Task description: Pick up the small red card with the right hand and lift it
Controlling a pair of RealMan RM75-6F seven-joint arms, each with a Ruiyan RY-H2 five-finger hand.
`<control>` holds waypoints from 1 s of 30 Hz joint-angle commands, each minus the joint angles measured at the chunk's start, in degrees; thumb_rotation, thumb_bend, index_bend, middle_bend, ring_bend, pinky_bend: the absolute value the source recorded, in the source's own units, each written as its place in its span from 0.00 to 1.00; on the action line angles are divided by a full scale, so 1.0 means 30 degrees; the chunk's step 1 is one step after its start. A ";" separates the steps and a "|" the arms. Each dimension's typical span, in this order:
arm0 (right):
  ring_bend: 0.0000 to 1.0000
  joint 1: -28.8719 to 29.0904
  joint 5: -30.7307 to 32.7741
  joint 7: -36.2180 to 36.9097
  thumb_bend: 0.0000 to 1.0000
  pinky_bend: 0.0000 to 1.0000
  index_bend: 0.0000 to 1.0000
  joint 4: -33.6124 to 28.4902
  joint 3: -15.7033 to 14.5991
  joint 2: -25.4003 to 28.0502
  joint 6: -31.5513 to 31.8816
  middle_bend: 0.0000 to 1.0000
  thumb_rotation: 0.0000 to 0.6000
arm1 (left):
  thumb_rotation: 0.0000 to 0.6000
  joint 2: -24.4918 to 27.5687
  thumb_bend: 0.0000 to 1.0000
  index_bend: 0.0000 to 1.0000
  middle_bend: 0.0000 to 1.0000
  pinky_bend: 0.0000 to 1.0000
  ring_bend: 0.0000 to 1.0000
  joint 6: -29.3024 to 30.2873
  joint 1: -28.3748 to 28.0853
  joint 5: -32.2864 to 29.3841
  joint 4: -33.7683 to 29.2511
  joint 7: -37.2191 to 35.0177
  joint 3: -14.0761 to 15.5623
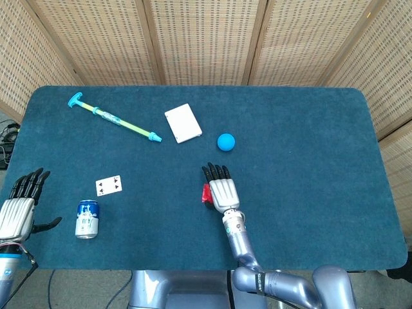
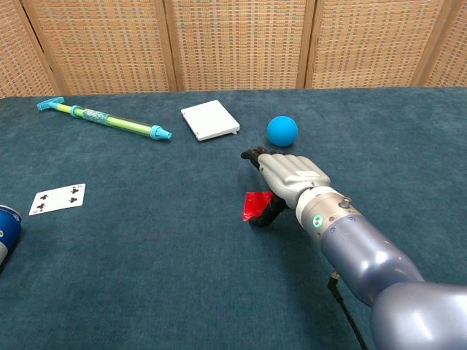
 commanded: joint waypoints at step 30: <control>0.00 -0.0960 -0.1267 0.0272 0.58 0.00 0.09 -0.2400 -0.0295 0.1078 0.1149 0.00 1.00 | 1.00 0.0118 0.13 0.00 0.00 0.04 0.00 0.0247 0.0050 0.0250 -0.0197 -0.0095 0.0087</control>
